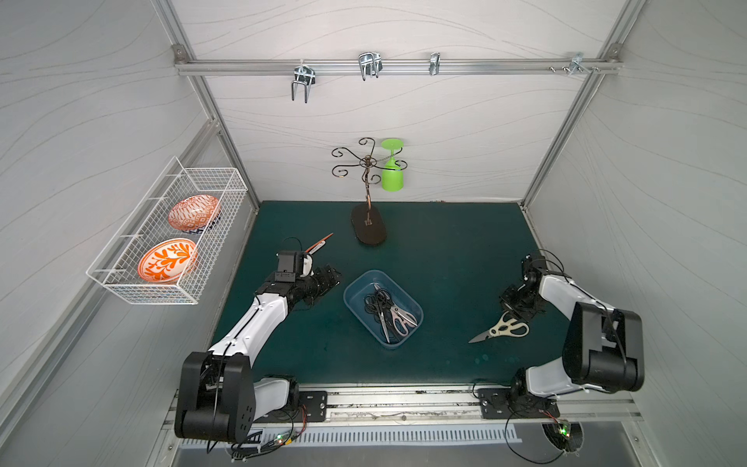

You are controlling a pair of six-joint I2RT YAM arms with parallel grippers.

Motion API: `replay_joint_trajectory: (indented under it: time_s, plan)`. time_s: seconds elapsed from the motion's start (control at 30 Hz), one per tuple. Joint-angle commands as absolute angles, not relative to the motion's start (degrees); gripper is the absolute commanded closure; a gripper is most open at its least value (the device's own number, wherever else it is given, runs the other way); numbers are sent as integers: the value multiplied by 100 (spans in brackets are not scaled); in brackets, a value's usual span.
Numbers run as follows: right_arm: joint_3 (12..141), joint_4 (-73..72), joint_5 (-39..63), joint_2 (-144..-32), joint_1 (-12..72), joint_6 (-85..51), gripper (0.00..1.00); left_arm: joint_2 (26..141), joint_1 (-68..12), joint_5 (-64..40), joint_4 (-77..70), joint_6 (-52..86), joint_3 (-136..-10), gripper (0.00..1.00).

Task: Put the scissors into the storage box
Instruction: Pick up the scissors from the center of the board.

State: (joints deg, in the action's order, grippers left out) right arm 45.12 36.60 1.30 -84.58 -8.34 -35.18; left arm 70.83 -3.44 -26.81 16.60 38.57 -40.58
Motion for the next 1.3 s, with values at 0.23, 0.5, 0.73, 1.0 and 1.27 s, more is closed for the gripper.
replay_joint_trajectory:
  time_s: [0.23, 0.5, 0.73, 1.0, 1.27]
  plan:
    - [4295, 3420, 28, -8737, -870, -3606, 79, 6978, -360, -2577, 1659, 3727, -4219, 13]
    - [4260, 3341, -9, -8728, -870, -3597, 91, 6978, -360, -2553, 1663, 3727, -4220, 13]
    - [4506, 3529, 11, -8436, -681, -3489, 100, 6992, -367, -2506, 1678, 3735, -4219, 13]
    - [5841, 4111, -3, -8217, 589, -3237, 100, 7021, -344, -2467, 1740, 3744, -4223, 13]
    - [7733, 4592, -72, -8783, 2541, -2559, 100, 7004, 90, -2635, 1682, 3753, -4222, 13]
